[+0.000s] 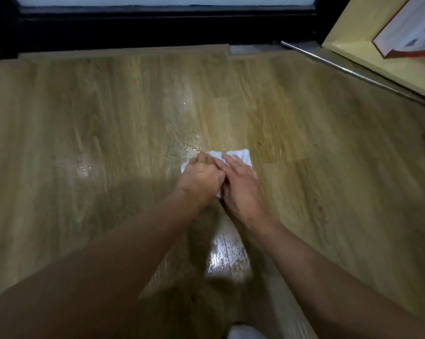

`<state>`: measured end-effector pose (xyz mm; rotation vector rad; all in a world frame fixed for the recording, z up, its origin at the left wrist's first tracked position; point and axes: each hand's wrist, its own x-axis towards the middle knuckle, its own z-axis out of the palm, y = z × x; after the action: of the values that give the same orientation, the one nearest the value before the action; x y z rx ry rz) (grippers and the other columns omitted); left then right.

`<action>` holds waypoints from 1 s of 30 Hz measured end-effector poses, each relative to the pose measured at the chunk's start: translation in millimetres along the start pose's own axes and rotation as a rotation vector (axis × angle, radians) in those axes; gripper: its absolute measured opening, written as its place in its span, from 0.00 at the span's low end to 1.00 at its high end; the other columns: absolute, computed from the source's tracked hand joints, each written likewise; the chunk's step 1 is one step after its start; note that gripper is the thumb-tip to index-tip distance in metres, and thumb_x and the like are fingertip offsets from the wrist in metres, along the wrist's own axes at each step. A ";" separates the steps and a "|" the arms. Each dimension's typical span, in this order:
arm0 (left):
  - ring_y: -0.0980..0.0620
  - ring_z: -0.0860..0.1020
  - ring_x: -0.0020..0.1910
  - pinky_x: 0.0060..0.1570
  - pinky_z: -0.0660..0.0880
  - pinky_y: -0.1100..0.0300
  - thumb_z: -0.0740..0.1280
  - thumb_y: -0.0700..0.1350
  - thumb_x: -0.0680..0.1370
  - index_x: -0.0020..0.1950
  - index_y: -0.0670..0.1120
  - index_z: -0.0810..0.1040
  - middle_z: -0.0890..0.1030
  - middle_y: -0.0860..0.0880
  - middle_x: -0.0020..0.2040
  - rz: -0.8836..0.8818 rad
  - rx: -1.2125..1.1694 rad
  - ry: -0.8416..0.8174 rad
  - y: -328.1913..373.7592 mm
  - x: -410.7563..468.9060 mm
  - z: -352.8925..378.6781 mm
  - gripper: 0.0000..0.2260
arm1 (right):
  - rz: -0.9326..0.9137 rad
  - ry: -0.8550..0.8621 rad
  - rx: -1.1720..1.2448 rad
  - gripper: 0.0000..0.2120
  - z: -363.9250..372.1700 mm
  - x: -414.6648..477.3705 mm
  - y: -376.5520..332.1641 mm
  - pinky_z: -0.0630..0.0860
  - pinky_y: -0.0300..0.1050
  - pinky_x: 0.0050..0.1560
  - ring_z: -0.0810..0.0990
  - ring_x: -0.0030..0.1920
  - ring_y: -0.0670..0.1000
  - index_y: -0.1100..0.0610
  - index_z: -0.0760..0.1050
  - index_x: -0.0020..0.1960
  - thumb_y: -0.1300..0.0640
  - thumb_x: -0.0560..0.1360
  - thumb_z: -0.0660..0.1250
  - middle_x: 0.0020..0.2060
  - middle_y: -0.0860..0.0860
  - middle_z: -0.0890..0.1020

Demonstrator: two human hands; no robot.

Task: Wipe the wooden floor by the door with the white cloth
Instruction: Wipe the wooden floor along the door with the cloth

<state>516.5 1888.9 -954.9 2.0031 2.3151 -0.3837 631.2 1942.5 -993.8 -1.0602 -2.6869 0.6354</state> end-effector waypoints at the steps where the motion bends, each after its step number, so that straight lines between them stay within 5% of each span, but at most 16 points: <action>1: 0.39 0.67 0.63 0.61 0.67 0.50 0.50 0.39 0.80 0.69 0.36 0.66 0.71 0.37 0.64 0.021 -0.046 0.027 6.6 -7.1 -4.4 0.19 | -0.067 -0.020 -0.016 0.24 -4.6 -10.6 12.3 0.57 0.51 0.72 0.62 0.74 0.53 0.49 0.65 0.73 0.58 0.77 0.59 0.72 0.51 0.68; 4: 0.37 0.64 0.69 0.64 0.67 0.49 0.51 0.39 0.81 0.72 0.32 0.59 0.63 0.32 0.70 0.153 -0.131 0.004 42.4 -35.5 -10.9 0.21 | -0.142 -0.077 0.050 0.21 -28.0 -45.5 68.6 0.64 0.59 0.70 0.62 0.74 0.47 0.44 0.67 0.71 0.51 0.79 0.56 0.73 0.43 0.67; 8: 0.34 0.61 0.71 0.70 0.61 0.48 0.34 0.40 0.72 0.74 0.29 0.51 0.59 0.29 0.72 0.158 -0.081 0.071 71.6 6.3 -9.2 0.32 | 0.063 0.078 0.107 0.19 -40.1 -21.5 100.4 0.68 0.60 0.66 0.68 0.71 0.49 0.47 0.73 0.67 0.54 0.77 0.60 0.69 0.47 0.72; 12: 0.36 0.52 0.75 0.74 0.49 0.50 0.48 0.38 0.81 0.75 0.32 0.50 0.55 0.31 0.74 0.075 -0.071 -0.101 70.1 45.9 -36.7 0.23 | 0.139 0.136 0.104 0.21 -37.3 -6.3 73.0 0.61 0.51 0.71 0.66 0.72 0.52 0.51 0.71 0.69 0.55 0.77 0.57 0.70 0.52 0.72; 16: 0.36 0.45 0.76 0.74 0.52 0.50 0.52 0.40 0.81 0.76 0.34 0.44 0.46 0.31 0.76 0.214 -0.205 -0.278 95.3 1.3 -42.6 0.27 | 0.007 0.057 0.136 0.21 -62.1 -68.8 113.0 0.64 0.59 0.70 0.63 0.74 0.48 0.48 0.70 0.70 0.52 0.79 0.54 0.71 0.47 0.69; 18: 0.35 0.60 0.73 0.68 0.66 0.52 0.52 0.39 0.78 0.74 0.33 0.60 0.61 0.30 0.72 0.244 -0.230 -0.092 108.2 11.3 -31.4 0.24 | 0.048 0.104 0.112 0.19 -69.2 -69.8 133.0 0.67 0.59 0.68 0.66 0.72 0.49 0.49 0.72 0.68 0.52 0.79 0.56 0.70 0.48 0.71; 20: 0.38 0.77 0.61 0.57 0.76 0.54 0.50 0.40 0.70 0.61 0.36 0.78 0.78 0.34 0.60 0.226 -0.134 0.058 118.9 40.7 -36.7 0.25 | 0.158 0.196 0.097 0.18 -64.0 -41.2 144.5 0.68 0.58 0.67 0.68 0.71 0.50 0.49 0.73 0.67 0.53 0.79 0.56 0.69 0.50 0.73; 24: 0.35 0.50 0.76 0.75 0.49 0.46 0.47 0.37 0.80 0.76 0.33 0.50 0.54 0.34 0.76 0.139 -0.164 -0.165 120.4 105.8 -50.1 0.23 | 0.257 0.279 0.110 0.19 -50.1 7.1 144.4 0.65 0.56 0.69 0.68 0.70 0.53 0.51 0.73 0.66 0.54 0.75 0.63 0.67 0.52 0.75; 30: 0.35 0.43 0.76 0.74 0.46 0.48 0.43 0.35 0.80 0.75 0.32 0.42 0.44 0.30 0.75 0.302 -0.155 -0.133 138.3 56.2 -41.7 0.24 | 0.047 0.094 -0.021 0.20 -79.4 -66.1 176.4 0.65 0.56 0.70 0.64 0.73 0.53 0.50 0.68 0.71 0.50 0.80 0.55 0.72 0.50 0.69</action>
<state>648.3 1970.1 -946.7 2.1320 1.8652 -0.2975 811.6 2038.1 -1003.8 -1.1324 -2.6011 0.5515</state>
